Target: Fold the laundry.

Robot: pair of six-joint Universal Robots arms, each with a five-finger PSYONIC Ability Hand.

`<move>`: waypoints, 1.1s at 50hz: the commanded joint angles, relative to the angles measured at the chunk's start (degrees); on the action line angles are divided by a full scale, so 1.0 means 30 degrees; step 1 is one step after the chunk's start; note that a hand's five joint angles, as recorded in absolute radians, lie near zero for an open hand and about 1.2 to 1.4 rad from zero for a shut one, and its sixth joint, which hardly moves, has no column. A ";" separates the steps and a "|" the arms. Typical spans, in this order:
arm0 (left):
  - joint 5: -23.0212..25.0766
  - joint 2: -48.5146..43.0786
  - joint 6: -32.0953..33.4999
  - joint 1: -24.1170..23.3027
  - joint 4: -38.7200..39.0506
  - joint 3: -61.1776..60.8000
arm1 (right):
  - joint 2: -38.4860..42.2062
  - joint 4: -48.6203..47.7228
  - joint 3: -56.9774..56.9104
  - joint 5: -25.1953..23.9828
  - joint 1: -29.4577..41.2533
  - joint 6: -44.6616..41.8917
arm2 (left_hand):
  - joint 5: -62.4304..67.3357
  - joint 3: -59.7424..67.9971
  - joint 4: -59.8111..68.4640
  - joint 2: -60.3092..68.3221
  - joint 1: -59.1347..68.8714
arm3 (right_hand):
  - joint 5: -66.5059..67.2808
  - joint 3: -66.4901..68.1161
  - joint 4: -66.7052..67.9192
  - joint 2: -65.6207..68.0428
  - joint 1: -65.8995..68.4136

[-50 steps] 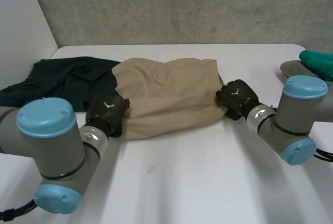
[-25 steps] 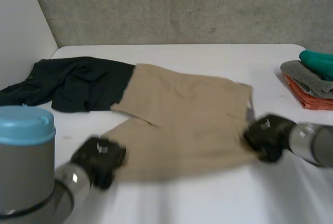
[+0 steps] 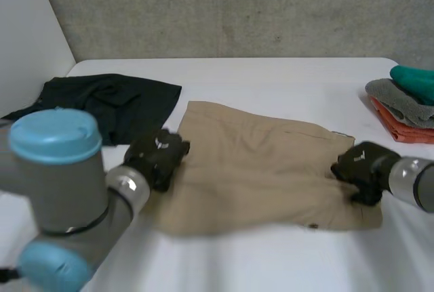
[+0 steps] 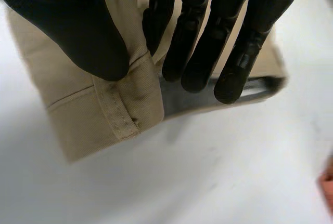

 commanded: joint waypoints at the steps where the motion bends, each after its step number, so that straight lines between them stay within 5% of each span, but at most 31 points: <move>1: 0.0148 -0.2965 0.0419 0.0309 0.1982 0.3665 | 0.1255 -0.1881 -0.3122 0.1312 0.0665 0.2362 | 0.4127 0.3944 0.3785 0.3811 0.4957 | 0.4452 0.4005 0.3999 0.4220 0.7918; 14: 0.0323 -0.9729 0.4603 0.0777 0.9278 1.0779 | 0.5241 -0.5900 -0.7051 0.4539 0.2453 0.2747 | 0.4127 0.3944 0.3785 0.3811 0.4957 | 0.4452 0.4005 0.3999 0.4220 0.7918; 24: 0.2110 -1.2956 0.4931 0.1247 0.9574 1.3540 | 0.7525 -1.0732 -0.8078 0.4891 0.2629 0.2193 | 0.4127 0.3944 0.3785 0.3811 0.4957 | 0.4452 0.4005 0.3999 0.4220 0.7918; 32: 0.2404 -1.4539 0.4931 0.1453 0.9575 1.5005 | 0.9226 -1.1234 -0.8781 0.5448 0.2746 0.1019 | 0.4127 0.3944 0.3785 0.3811 0.4957 | 0.4452 0.4005 0.3999 0.4220 0.7918; 34: 0.2258 -1.4832 0.4902 0.1482 0.9545 1.5357 | 0.9373 -1.1497 -0.8928 0.5448 0.2775 0.1106 | -0.5795 -0.5977 -0.6136 -0.6110 -0.4964 | -0.5168 -0.5615 -0.5621 -0.5400 -0.1702; 35: 0.2228 -1.4833 0.4902 0.1482 0.9574 1.5387 | 0.9548 -1.1962 -0.9073 0.5593 0.2776 0.1222 | -1.2729 -1.2912 -1.3070 -1.3044 -1.1898 | -1.6663 -1.7110 -1.7116 -1.6894 -1.3197; 36: 0.2228 -1.4833 0.4902 0.1482 0.9575 1.5387 | 0.9579 -1.2315 -0.9104 0.5624 0.2776 0.1310 | -1.9207 -1.9389 -1.9548 -1.9522 -1.8376 | -1.8882 -1.9328 -1.9334 -1.9113 -1.5416; 47: 0.1555 -0.9273 0.1770 0.1365 0.9604 1.2374 | 0.4580 -1.4752 -0.6854 0.5742 0.2571 0.6778 | -1.9207 -1.9389 -1.9548 -1.9522 -1.8376 | -1.8882 -1.9328 -1.9334 -1.9113 -1.5416; 55: 0.1291 -0.4437 -0.0633 0.1101 0.9370 0.6780 | 0.1057 -0.7619 -0.4274 0.4076 0.2483 0.9423 | -1.9207 -1.9389 -1.9548 -1.9522 -1.8376 | -1.5337 -1.5784 -1.5790 -1.5568 -1.1871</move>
